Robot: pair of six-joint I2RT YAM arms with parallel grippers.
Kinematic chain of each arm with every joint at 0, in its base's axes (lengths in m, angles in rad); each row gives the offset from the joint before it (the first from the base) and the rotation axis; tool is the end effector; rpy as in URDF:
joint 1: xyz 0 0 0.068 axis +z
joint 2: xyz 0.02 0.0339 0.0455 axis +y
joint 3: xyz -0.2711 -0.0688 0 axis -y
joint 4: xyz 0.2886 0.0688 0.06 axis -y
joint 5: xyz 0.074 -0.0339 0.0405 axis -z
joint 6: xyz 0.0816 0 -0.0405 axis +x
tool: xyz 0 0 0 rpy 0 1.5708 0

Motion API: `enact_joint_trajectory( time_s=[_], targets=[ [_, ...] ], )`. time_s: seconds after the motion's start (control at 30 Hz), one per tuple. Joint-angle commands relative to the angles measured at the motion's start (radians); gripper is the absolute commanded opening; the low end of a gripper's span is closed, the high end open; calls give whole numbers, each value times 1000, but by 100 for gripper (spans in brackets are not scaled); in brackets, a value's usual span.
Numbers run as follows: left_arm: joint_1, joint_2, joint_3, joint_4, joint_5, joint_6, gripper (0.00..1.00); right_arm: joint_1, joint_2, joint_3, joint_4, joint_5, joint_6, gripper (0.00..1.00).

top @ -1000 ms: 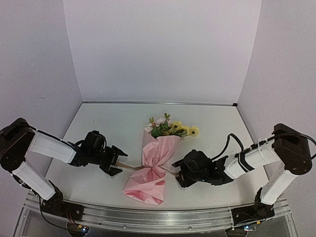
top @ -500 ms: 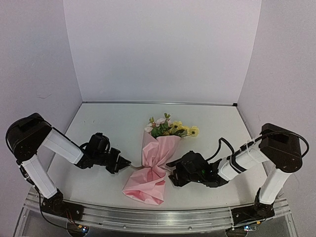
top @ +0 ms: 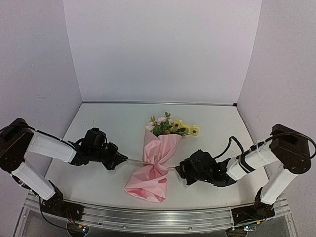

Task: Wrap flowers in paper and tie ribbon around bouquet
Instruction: Tie the ribbon around the folded bouquet, then adjust the folded bouquet at the center of the board.

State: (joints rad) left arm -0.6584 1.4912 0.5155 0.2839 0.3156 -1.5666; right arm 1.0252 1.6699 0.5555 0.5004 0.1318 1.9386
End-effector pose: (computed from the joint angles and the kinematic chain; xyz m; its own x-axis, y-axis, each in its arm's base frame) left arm 0.2429 -0.2199 0.0817 -0.7728 -0.6040 0.1948 -0.5013 0.3929 -0.7709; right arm 0.1931 0.2974 0.0614 -0.6312 0.7428 0.2232 0.5636 0.2416 0.7899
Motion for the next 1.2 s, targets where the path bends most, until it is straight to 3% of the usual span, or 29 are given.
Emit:
enact_joint_trajectory(
  time_s=[0.0, 0.23, 0.57, 0.7, 0.8, 0.93, 1.17],
  targets=[
    [19, -66, -63, -100, -146, 80, 0, -24, -107, -17, -310, 139, -127, 0],
    [17, -113, -204, -45, -185, 78, 0, -28, -162, -90, -428, 168, -194, 0],
    [-94, -53, -110, -111, -188, 208, 0, -37, -191, 86, -678, 152, -529, 0],
    [-180, -2, -25, -149, -203, 230, 0, -30, -250, 204, -826, 164, -662, 42],
    [-195, 26, -11, -122, -189, 235, 0, -15, -318, 281, -920, 191, -760, 61],
    [-201, 61, 10, -85, -148, 255, 0, 22, -316, 437, -956, 154, -923, 76],
    [-202, 95, 45, -87, -119, 268, 0, 164, -32, 789, -1125, 90, -1081, 88]
  ],
)
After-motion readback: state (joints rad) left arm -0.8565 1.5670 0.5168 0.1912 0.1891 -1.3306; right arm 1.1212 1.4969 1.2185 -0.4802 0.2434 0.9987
